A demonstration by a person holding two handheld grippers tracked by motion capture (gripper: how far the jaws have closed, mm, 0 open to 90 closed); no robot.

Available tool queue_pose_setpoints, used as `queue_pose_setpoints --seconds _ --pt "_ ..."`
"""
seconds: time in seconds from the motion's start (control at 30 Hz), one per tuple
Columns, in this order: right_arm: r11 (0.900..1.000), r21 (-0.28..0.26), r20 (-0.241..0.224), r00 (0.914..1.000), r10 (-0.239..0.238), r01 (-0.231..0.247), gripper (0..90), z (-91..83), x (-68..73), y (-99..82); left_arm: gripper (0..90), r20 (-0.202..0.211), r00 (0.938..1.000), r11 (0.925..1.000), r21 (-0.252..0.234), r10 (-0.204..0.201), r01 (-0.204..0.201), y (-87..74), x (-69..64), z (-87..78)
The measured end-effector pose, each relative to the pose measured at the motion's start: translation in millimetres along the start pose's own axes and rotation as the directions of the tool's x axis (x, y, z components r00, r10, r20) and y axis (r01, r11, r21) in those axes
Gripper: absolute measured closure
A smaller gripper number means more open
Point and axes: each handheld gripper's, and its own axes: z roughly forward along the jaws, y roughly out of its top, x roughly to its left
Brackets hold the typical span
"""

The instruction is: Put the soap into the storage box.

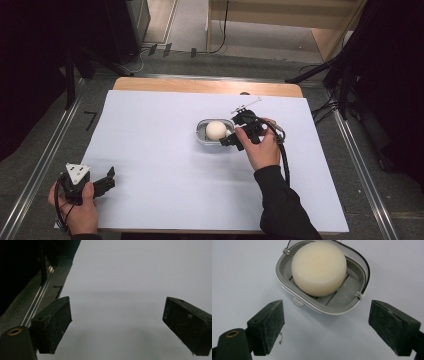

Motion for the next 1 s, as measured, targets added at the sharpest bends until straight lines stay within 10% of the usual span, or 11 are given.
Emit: queue_pose_setpoints --seconds 1.0 --pt "0.9976 -0.051 0.016 0.9987 0.047 -0.047 13.5 -15.7 -36.7 -71.2 9.1 -0.003 1.0000 1.0000 0.000 0.006 -0.006 0.0 -0.4 0.0"
